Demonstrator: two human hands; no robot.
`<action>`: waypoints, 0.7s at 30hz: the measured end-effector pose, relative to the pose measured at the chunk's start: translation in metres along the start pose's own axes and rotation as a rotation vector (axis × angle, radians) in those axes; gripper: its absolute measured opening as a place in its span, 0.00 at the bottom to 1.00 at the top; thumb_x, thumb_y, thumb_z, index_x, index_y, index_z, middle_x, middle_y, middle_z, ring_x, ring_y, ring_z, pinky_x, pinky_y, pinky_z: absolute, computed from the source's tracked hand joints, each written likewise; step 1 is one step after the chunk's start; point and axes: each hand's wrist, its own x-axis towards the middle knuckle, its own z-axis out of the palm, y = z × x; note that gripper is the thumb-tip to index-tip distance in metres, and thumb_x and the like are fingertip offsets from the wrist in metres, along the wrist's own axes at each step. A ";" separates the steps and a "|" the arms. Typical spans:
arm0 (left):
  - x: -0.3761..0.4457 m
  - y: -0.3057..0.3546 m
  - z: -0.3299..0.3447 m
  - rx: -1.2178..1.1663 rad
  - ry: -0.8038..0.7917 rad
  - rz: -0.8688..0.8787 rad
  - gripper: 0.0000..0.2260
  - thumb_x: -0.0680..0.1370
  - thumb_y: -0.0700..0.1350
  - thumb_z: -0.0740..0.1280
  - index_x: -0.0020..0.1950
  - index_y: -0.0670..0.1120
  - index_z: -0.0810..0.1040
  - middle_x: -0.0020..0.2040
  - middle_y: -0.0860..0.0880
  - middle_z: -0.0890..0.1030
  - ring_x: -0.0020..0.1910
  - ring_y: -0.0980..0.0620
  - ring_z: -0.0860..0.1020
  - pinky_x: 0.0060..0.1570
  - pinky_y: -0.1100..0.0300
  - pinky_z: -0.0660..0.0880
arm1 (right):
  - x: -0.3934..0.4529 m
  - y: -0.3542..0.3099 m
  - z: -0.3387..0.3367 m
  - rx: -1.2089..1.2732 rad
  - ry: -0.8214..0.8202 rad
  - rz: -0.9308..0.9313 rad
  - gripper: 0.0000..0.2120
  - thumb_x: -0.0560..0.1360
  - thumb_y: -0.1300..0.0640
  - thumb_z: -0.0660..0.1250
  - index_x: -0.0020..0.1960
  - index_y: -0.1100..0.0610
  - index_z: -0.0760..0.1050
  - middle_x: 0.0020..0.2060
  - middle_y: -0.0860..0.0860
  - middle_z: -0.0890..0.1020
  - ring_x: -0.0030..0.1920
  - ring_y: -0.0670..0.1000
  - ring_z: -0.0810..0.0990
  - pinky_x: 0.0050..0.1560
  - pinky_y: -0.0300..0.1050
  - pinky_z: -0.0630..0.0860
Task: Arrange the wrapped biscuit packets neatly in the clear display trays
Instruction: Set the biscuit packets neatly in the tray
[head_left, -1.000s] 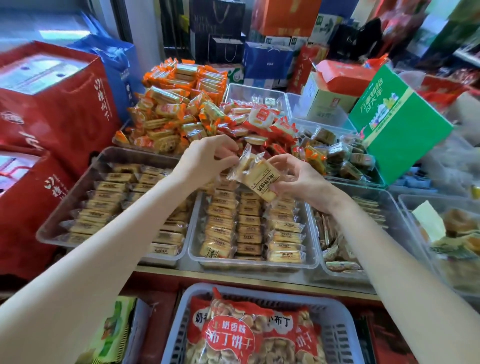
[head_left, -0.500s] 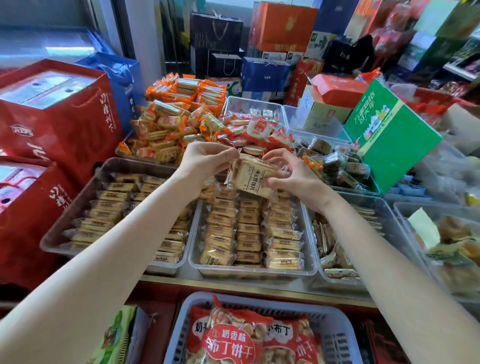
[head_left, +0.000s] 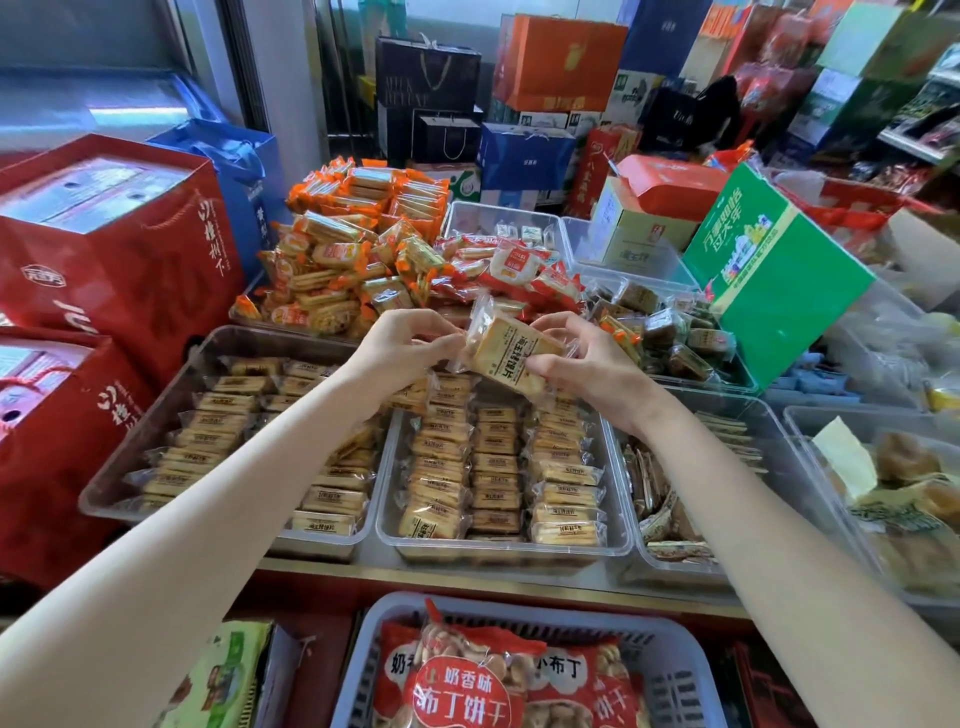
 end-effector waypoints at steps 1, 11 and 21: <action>-0.001 0.000 -0.001 -0.033 -0.053 0.000 0.08 0.74 0.45 0.70 0.53 0.49 0.78 0.54 0.52 0.80 0.51 0.51 0.80 0.59 0.49 0.75 | 0.000 -0.002 0.000 -0.067 0.008 -0.007 0.22 0.65 0.53 0.76 0.55 0.51 0.72 0.54 0.58 0.79 0.53 0.57 0.81 0.52 0.50 0.80; -0.002 -0.001 0.007 0.007 -0.285 -0.069 0.27 0.70 0.43 0.75 0.68 0.52 0.72 0.60 0.49 0.79 0.49 0.55 0.81 0.52 0.61 0.77 | -0.004 -0.009 0.008 -0.155 0.018 -0.087 0.28 0.61 0.49 0.76 0.58 0.47 0.69 0.55 0.55 0.80 0.53 0.54 0.81 0.51 0.49 0.80; -0.003 -0.013 -0.003 -0.117 -0.376 -0.114 0.24 0.69 0.47 0.75 0.63 0.47 0.76 0.56 0.49 0.82 0.57 0.47 0.79 0.62 0.48 0.73 | 0.000 -0.015 0.001 -0.031 0.062 -0.125 0.16 0.69 0.44 0.66 0.52 0.52 0.77 0.49 0.51 0.82 0.51 0.47 0.80 0.56 0.43 0.75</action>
